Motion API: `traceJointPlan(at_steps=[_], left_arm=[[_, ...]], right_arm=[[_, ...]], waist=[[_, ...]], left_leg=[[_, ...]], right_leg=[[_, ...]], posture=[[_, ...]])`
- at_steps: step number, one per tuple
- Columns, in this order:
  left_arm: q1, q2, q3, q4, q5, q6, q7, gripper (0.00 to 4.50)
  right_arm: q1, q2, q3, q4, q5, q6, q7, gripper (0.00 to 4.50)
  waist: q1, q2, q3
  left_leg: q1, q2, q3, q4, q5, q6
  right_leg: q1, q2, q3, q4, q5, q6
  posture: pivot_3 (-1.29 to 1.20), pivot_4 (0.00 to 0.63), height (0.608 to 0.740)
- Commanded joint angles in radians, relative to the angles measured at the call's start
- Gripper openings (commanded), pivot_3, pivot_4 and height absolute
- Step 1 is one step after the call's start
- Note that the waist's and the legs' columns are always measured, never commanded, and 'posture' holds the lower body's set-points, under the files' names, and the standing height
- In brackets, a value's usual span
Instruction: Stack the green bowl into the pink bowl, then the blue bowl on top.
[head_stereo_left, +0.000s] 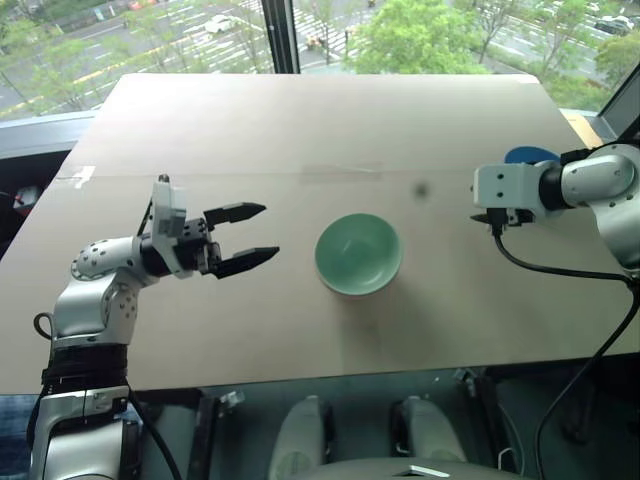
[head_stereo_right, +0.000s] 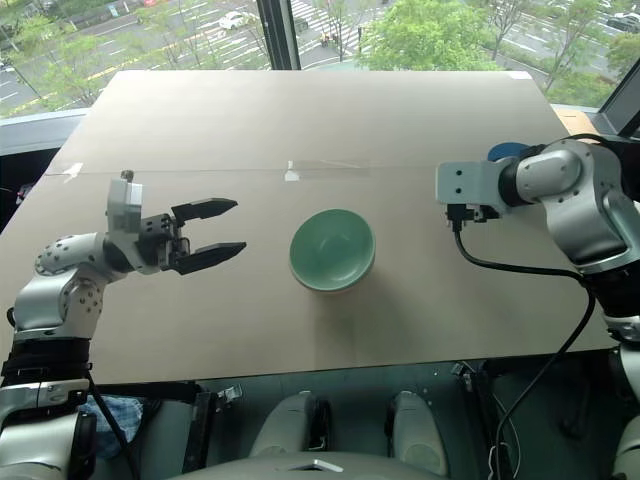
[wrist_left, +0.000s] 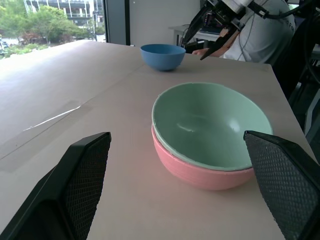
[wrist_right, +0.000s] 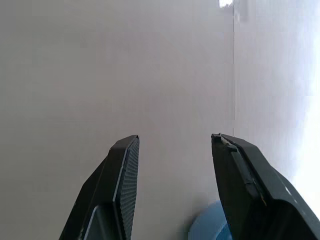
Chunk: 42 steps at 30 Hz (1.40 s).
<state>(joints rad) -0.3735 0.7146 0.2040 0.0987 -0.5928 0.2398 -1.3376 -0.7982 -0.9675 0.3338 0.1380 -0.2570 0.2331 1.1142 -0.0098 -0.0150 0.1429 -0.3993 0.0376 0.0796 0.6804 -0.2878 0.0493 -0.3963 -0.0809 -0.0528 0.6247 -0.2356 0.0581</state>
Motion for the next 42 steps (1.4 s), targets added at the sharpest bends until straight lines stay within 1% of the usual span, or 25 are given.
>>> traceJointPlan(at_steps=[1,4,7,9,15,17,20,25,28,32,33,36,42], left_arm=[[-0.042,-0.012,-0.015,-0.065,-0.01,0.016,0.032,4.5],[-0.057,-0.025,-0.022,-0.084,-0.018,0.037,0.056,4.5],[-0.073,-0.051,-0.026,-0.143,-0.055,0.092,0.096,4.5],[-0.079,-0.066,-0.028,-0.177,-0.07,0.112,0.117,4.5],[-0.081,-0.077,-0.036,-0.224,-0.081,0.133,0.141,4.5],[-0.084,-0.078,-0.039,-0.224,-0.082,0.132,0.145,4.5],[-0.094,-0.079,-0.045,-0.216,-0.081,0.13,0.145,4.5],[-0.104,-0.081,-0.05,-0.213,-0.08,0.129,0.144,4.5],[-0.102,-0.078,-0.052,-0.215,-0.074,0.124,0.143,4.5],[-0.094,-0.074,-0.041,-0.224,-0.082,0.131,0.149,4.5],[-0.091,-0.072,-0.038,-0.225,-0.083,0.13,0.148,4.5],[-0.085,-0.07,-0.037,-0.226,-0.079,0.123,0.147,4.5],[-0.082,-0.067,-0.041,-0.21,-0.073,0.114,0.134,4.5]], right_arm=[[-0.033,-0.006,-0.018,0.172,-0.05,-0.111,-0.077,2.39],[-0.069,0.005,-0.005,0.312,-0.094,-0.186,-0.13,2.39],[-0.144,0.02,0.022,0.538,-0.166,-0.276,-0.233,2.39],[-0.194,0.025,0.048,0.65,-0.219,-0.335,-0.29,2.39],[-0.302,0.088,0.076,0.872,-0.265,-0.433,-0.343,2.39],[-0.327,0.127,0.065,0.943,-0.247,-0.436,-0.335,2.39],[-0.364,0.17,0.076,1.036,-0.262,-0.442,-0.352,2.39],[-0.401,0.217,0.077,1.144,-0.282,-0.436,-0.431,2.39],[-0.412,0.225,0.092,1.166,-0.309,-0.448,-0.477,1.65],[-0.414,0.229,0.09,1.177,-0.316,-0.461,-0.479,0.19],[-0.414,0.23,0.091,1.177,-0.321,-0.465,-0.477,0.09],[-0.413,0.228,0.093,1.175,-0.328,-0.481,-0.464,0.09],[-0.456,0.242,0.057,1.102,-0.273,-0.531,-0.323,0.09]], waist=[[0.0,0.0,0.0],[-0.003,0.001,0.0],[-0.005,0.001,0.001],[-0.007,0.001,0.001],[-0.008,0.002,0.001],[-0.009,0.002,0.001],[-0.009,0.002,0.002],[-0.006,0.002,0.002],[-0.007,0.002,0.002],[-0.01,0.003,0.002],[-0.011,0.003,0.002],[-0.011,0.003,0.002],[-0.017,0.004,0.003]], left_leg=[[0.0,0.0,0.0,0.0,0.0,0.0],[0.0,0.0,0.002,0.0,0.0,0.0],[0.0,0.0,0.002,0.0,0.0,0.0],[0.001,0.001,0.003,0.0,0.0,0.0],[0.001,0.0,0.004,-0.001,0.0,-0.001],[0.001,0.0,0.004,-0.001,0.0,-0.001],[0.002,0.0,0.004,-0.001,0.0,-0.001],[0.001,0.0,0.004,-0.001,0.0,-0.001],[0.001,0.0,0.003,-0.002,0.0,-0.001],[0.001,0.0,0.004,-0.003,0.0,-0.001],[0.001,0.0,0.004,-0.003,0.0,-0.001],[0.001,0.0,0.004,-0.003,0.001,-0.001],[0.001,0.0,0.004,-0.003,0.001,-0.001]], right_leg=[[0.0,0.0,0.0,0.0,0.0,0.0],[0.0,0.0,0.0,0.0,0.0,0.0],[0.0,0.0,0.001,0.0,0.0,0.0],[0.0,0.0,0.001,0.0,0.0,0.0],[0.0,0.0,0.002,-0.001,0.0,0.0],[0.0,0.0,0.002,-0.001,0.0,0.0],[0.0,0.0,0.002,-0.001,0.0,0.0],[0.0,0.0,0.001,0.0,0.0,0.0],[0.0,0.0,0.001,0.0,0.0,0.0],[0.0,0.0,0.001,0.0,0.0,0.0],[0.0,0.0,0.001,0.0,0.0,0.0],[0.0,0.0,0.001,0.0,0.0,0.0],[0.0,0.0,0.001,0.0,0.0,0.0]], posture=[[0.0,0.15,0.74],[0.0,0.15,0.74],[0.0,0.15,0.74],[0.0,0.15,0.74],[0.0,0.15,0.74],[0.0,0.15,0.74],[0.0,0.15,0.74],[0.0,0.15,0.74],[0.0,0.15,0.74],[0.0,0.15,0.74],[0.0,0.15,0.74],[0.0,0.15,0.74],[0.0,0.15,0.74]])
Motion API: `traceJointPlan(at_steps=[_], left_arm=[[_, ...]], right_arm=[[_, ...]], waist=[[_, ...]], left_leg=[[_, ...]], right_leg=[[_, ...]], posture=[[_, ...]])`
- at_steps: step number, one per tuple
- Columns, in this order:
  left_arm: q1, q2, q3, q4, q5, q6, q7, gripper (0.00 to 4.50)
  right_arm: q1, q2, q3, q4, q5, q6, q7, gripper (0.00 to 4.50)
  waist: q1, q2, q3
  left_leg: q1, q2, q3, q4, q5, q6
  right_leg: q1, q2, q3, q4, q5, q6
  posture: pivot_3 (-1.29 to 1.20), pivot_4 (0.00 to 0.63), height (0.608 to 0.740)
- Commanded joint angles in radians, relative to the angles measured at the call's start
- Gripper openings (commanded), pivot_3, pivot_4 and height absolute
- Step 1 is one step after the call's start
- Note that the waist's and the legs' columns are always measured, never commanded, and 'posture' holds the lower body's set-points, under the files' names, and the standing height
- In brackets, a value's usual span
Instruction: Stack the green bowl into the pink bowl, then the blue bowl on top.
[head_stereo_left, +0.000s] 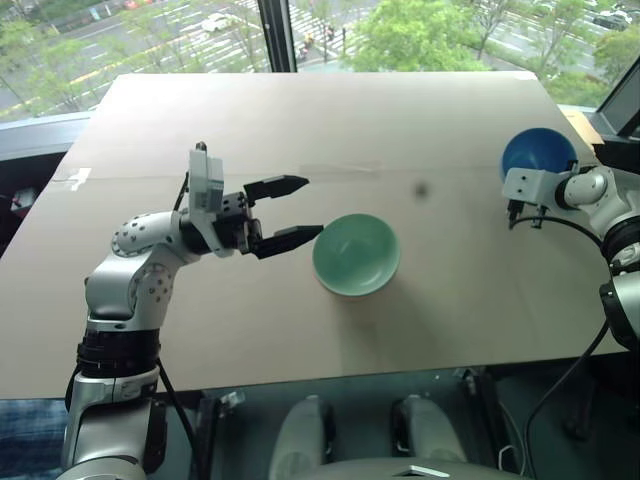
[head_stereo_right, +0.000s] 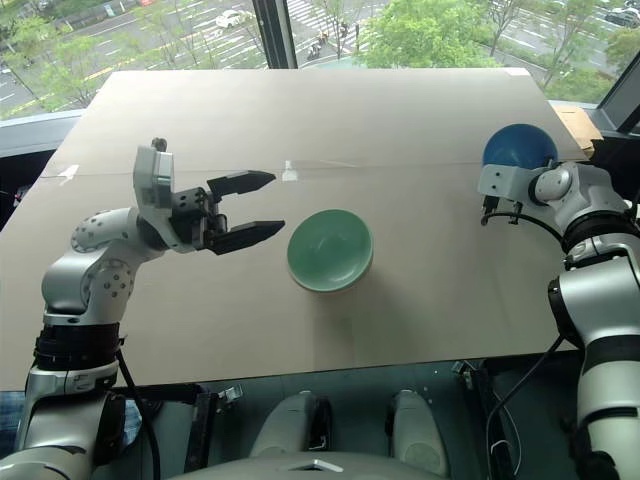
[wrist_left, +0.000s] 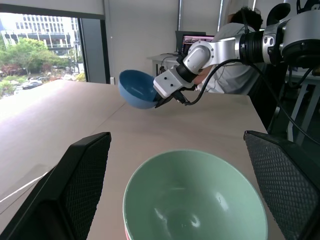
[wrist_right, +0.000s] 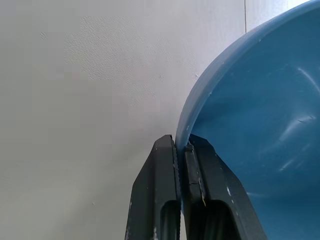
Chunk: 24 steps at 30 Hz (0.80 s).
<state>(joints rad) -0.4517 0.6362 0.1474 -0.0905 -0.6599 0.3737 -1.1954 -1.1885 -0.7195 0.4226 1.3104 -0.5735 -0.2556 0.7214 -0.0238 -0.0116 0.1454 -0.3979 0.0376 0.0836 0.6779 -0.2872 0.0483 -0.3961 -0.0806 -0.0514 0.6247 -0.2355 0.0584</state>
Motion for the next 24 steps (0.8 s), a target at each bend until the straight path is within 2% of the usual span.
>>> traceJointPlan(at_steps=[1,4,7,10,16,24], left_arm=[[-0.005,0.014,0.016,-0.013,-0.003,-0.022,-0.013,4.5],[-0.001,0.025,0.016,0.006,0.006,-0.032,-0.028,4.5],[0.005,0.043,0.015,0.028,0.025,-0.048,-0.048,4.5],[0.01,0.06,0.023,0.051,0.031,-0.053,-0.061,4.5],[0.029,0.116,0.045,0.145,0.072,-0.095,-0.097,4.5],[0.056,0.175,0.064,0.25,0.117,-0.151,-0.138,4.5]], right_arm=[[-0.069,-0.003,-0.042,-0.105,0.064,-0.056,0.117,0.09],[-0.05,0.001,-0.078,-0.266,0.151,-0.053,0.273,0.09],[0.029,-0.016,-0.11,-0.583,0.255,0.029,0.434,0.09],[0.125,-0.029,-0.139,-0.951,0.361,0.205,0.563,0.09],[0.245,-0.039,-0.131,-1.483,0.464,0.482,0.655,0.09],[0.288,-0.031,-0.093,-1.826,0.574,0.72,0.681,0.09]], waist=[[-0.005,0.0,0.0],[-0.014,0.0,0.0],[-0.015,0.0,0.0],[-0.01,0.0,0.0],[0.012,0.0,0.0],[0.02,-0.001,-0.001]], left_leg=[[0.0,0.0,0.0,0.0,0.0,0.0],[0.0,0.0,-0.001,0.0,0.0,0.0],[0.0,0.001,-0.003,0.0,0.0,0.0],[-0.001,0.001,-0.007,-0.002,0.0,0.0],[-0.002,0.0,-0.009,0.0,0.0,0.0],[-0.002,0.0,-0.01,0.004,0.0,0.0]], right_leg=[[0.0,0.0,0.0,0.0,0.0,0.0],[0.0,0.0,0.0,0.0,0.0,0.0],[0.0,0.0,0.0,0.001,0.0,0.0],[0.0,0.0,-0.001,0.001,0.0,0.0],[0.0,0.0,-0.003,0.001,0.0,0.0],[0.0,0.0,-0.004,0.001,0.0,0.0]], posture=[[0.0,0.15,0.74],[0.0,0.15,0.74],[0.0,0.15,0.74],[0.0,0.15,0.74],[0.0,0.15,0.74],[0.0,0.15,0.74]])
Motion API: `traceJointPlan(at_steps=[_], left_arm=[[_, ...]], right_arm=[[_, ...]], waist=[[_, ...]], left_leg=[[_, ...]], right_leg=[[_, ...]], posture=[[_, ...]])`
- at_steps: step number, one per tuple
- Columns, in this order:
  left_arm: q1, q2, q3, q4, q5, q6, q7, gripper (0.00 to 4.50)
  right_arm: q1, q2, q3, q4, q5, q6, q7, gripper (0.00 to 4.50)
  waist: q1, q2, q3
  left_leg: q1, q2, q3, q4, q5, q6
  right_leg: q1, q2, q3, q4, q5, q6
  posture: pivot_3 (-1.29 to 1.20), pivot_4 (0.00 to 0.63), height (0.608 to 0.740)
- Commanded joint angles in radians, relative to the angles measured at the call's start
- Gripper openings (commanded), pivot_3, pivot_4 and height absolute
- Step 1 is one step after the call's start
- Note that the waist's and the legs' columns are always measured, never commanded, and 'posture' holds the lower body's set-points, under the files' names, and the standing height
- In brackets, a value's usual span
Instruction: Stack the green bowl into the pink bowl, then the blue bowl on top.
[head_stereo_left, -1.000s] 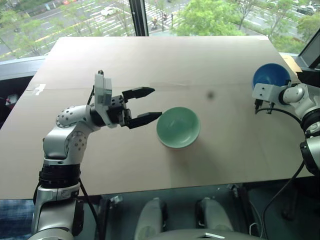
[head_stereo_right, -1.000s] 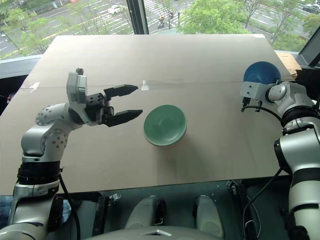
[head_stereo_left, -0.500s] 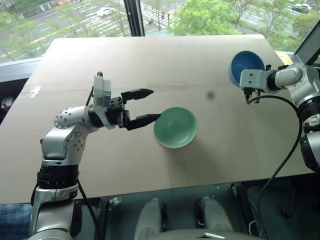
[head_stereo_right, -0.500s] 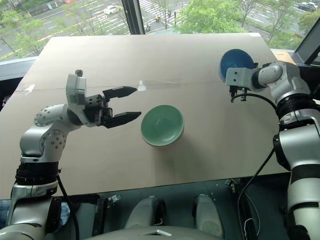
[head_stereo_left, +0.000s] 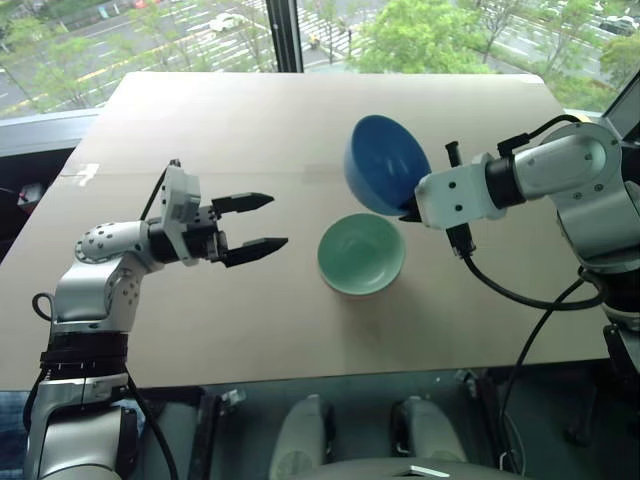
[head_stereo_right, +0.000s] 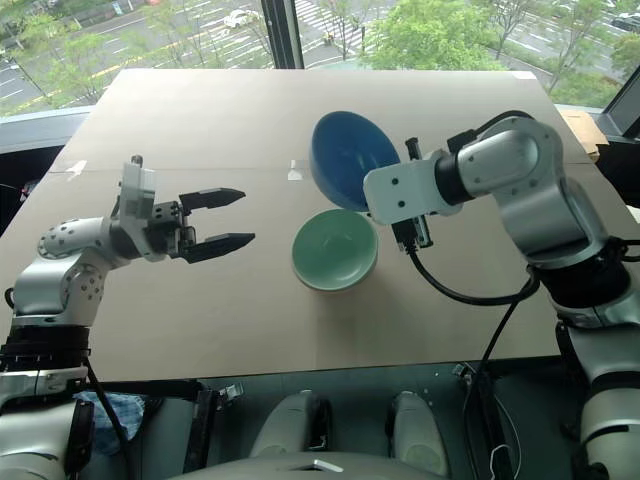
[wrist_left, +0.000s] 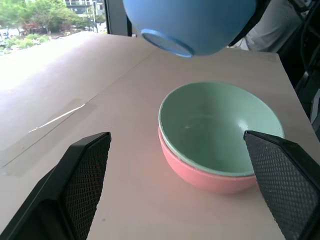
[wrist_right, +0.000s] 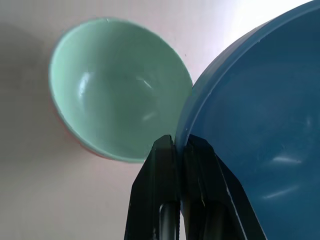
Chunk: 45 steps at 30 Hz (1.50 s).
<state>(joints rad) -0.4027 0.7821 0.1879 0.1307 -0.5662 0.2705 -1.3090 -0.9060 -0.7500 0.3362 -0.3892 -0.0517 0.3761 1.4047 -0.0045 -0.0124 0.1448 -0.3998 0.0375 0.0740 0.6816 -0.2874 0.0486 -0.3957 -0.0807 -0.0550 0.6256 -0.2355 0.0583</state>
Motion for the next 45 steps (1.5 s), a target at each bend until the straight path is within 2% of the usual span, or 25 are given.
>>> traceJointPlan(at_steps=[1,11,14,18,22,26,30,32,37,40,45], left_arm=[[0.008,0.032,0.021,0.043,0.036,-0.066,-0.027,4.5],[0.002,0.048,-0.002,0.149,0.132,-0.177,-0.051,4.5],[-0.01,0.046,-0.004,0.159,0.136,-0.179,-0.06,4.5],[-0.024,0.027,0.004,0.131,0.105,-0.142,-0.059,4.5],[-0.011,0.023,-0.011,0.106,0.121,-0.123,-0.043,4.5],[0.013,0.017,-0.01,0.071,0.122,-0.089,-0.01,4.5],[0.108,0.007,0.008,-0.028,0.132,-0.074,0.071,4.5],[0.145,0.004,0.019,-0.065,0.123,-0.059,0.099,4.5],[0.247,-0.019,0.056,-0.164,0.11,-0.053,0.185,4.5],[0.313,-0.033,0.08,-0.232,0.088,-0.036,0.221,4.5],[0.388,-0.053,0.102,-0.289,0.07,-0.015,0.274,4.5]], right_arm=[[0.004,0.009,-0.001,-0.149,0.061,0.111,-0.011,0.09],[0.028,0.029,0.068,-0.219,0.058,0.18,-0.091,0.09],[0.025,0.023,0.071,-0.215,0.051,0.191,-0.111,0.9],[0.012,-0.004,0.067,-0.204,0.033,0.203,-0.13,2.6],[0.026,-0.043,0.027,-0.213,0.052,0.254,-0.136,2.6],[0.066,-0.05,-0.096,-0.218,0.117,0.363,-0.195,2.6],[0.255,0.021,-0.336,-0.197,0.188,0.435,-0.345,2.6],[0.347,0.057,-0.407,-0.204,0.212,0.428,-0.398,2.6],[0.623,0.125,-0.568,-0.22,0.275,0.342,-0.48,2.6],[0.773,0.128,-0.663,-0.185,0.319,0.267,-0.465,2.6],[0.938,0.146,-0.767,-0.111,0.383,0.089,-0.429,2.6]], waist=[[0.0,0.0,0.0],[0.0,-0.001,-0.001],[-0.001,-0.001,-0.001],[0.0,-0.002,-0.001],[-0.002,-0.002,-0.001],[-0.002,-0.002,-0.001],[-0.001,-0.004,-0.002],[0.002,-0.008,-0.004],[0.015,-0.006,-0.004],[0.017,-0.006,-0.003],[0.017,-0.006,-0.004]], left_leg=[[0.0,0.0,0.0,0.0,0.0,0.0],[0.0,0.0,0.0,0.0,0.0,0.0],[0.0,0.0,0.001,0.0,0.0,0.0],[0.0,0.0,0.001,0.0,0.0,0.0],[0.0,0.0,0.0,0.0,0.0,0.0],[-0.001,0.0,0.0,0.0,0.0,0.0],[-0.001,0.001,-0.001,-0.001,0.0,0.001],[-0.001,0.001,0.0,-0.002,0.0,0.001],[-0.001,0.001,-0.001,-0.002,0.0,0.001],[0.002,0.001,0.0,-0.001,0.0,0.001],[0.003,0.001,0.0,-0.001,0.0,0.001]], right_leg=[[0.0,0.0,0.0,0.0,0.0,0.0],[0.0,0.0,0.0,0.0,0.0,0.0],[0.0,0.001,0.0,0.0,0.0,0.0],[0.0,0.0,0.0,0.0,0.0,0.0],[0.0,0.0,0.0,0.0,0.0,0.0],[0.0,0.0,0.0,0.0,0.0,0.0],[0.0,0.0,0.0,0.001,0.0,0.0],[0.0,-0.001,0.0,0.0,0.0,0.0],[0.0,-0.001,0.0,0.0,0.0,0.0],[0.001,-0.001,0.002,0.0,0.0,0.0],[0.002,-0.001,0.002,0.0,0.0,0.0]], posture=[[0.0,0.15,0.74],[0.0,0.15,0.74],[0.0,0.15,0.74],[0.0,0.15,0.74],[0.0,0.15,0.74],[0.0,0.15,0.74],[0.0,0.15,0.74],[0.0,0.15,0.74],[0.0,0.15,0.74],[0.0,0.15,0.74],[0.0,0.15,0.74]])
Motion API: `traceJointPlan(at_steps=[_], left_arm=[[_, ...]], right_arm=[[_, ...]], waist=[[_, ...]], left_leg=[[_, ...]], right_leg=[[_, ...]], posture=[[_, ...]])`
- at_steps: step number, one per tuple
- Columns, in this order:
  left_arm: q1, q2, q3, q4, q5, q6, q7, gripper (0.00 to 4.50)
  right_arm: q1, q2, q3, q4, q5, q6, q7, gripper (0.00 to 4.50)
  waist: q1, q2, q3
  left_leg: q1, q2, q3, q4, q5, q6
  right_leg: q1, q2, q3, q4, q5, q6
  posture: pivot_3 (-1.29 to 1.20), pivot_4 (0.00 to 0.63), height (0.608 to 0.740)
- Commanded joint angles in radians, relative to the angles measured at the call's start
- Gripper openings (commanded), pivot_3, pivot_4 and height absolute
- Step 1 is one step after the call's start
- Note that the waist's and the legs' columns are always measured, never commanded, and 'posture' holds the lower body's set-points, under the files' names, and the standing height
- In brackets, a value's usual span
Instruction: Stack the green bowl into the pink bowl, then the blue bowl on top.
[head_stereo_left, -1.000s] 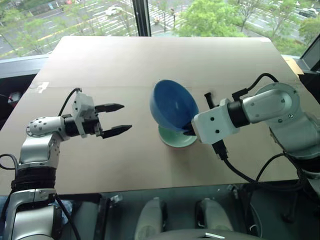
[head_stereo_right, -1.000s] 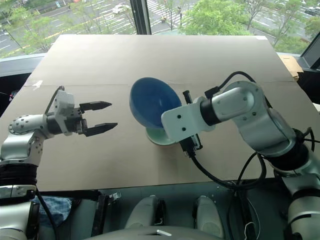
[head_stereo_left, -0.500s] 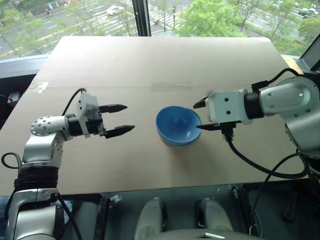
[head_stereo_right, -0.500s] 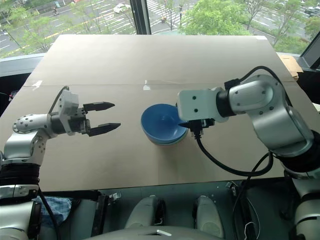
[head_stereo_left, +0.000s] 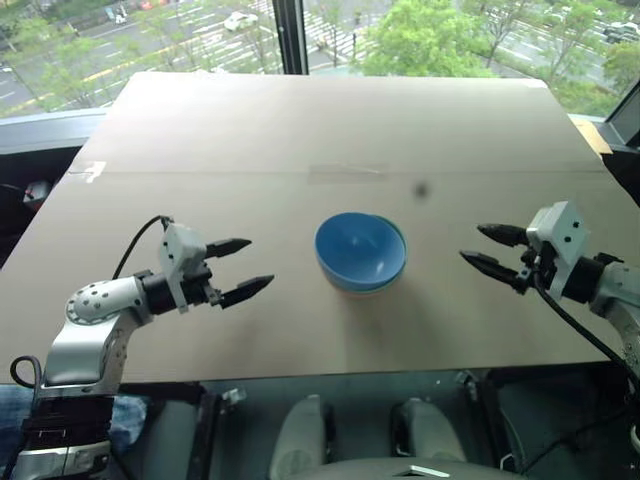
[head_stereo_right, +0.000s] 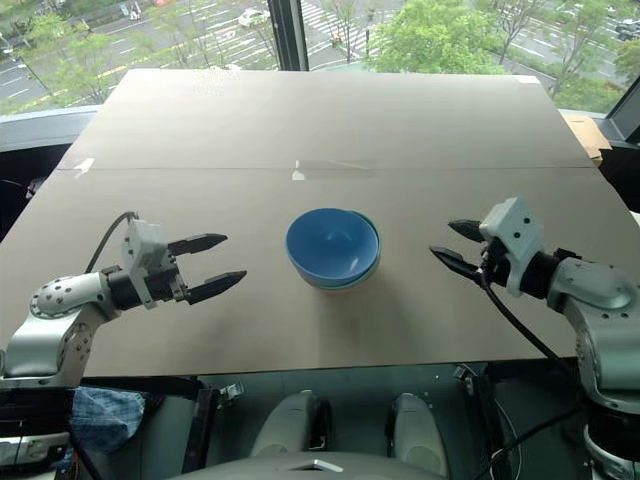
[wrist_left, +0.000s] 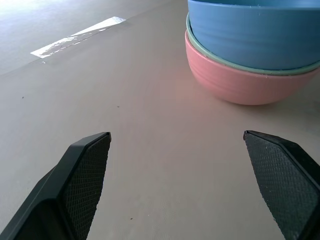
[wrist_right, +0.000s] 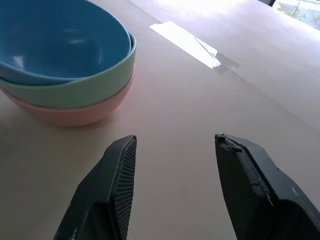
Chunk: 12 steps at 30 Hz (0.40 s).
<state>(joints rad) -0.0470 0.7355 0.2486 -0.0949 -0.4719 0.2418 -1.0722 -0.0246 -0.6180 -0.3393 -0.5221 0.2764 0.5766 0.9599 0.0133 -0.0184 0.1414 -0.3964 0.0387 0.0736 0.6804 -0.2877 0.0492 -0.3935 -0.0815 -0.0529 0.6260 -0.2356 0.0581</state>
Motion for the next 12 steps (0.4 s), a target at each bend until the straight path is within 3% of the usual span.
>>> traceJointPlan(at_steps=[1,12], left_arm=[[0.049,-0.012,0.044,-0.074,-0.026,0.012,0.046,4.5],[0.153,-0.072,0.057,-0.175,-0.022,-0.021,0.123,4.5]], right_arm=[[0.084,0.022,-0.105,0.04,0.064,-0.152,0.02,2.6],[0.226,0.04,-0.109,0.2,0.104,-0.384,0.028,2.6]], waist=[[-0.001,0.0,0.0],[0.0,0.0,0.0]], left_leg=[[0.0,0.0,0.0,0.0,0.0,0.0],[0.001,0.0,0.001,0.0,0.0,0.0]], right_leg=[[0.0,0.0,0.0,0.0,0.0,0.0],[0.001,0.0,0.001,0.0,0.0,0.0]], posture=[[0.0,0.15,0.74],[0.0,0.15,0.74]])
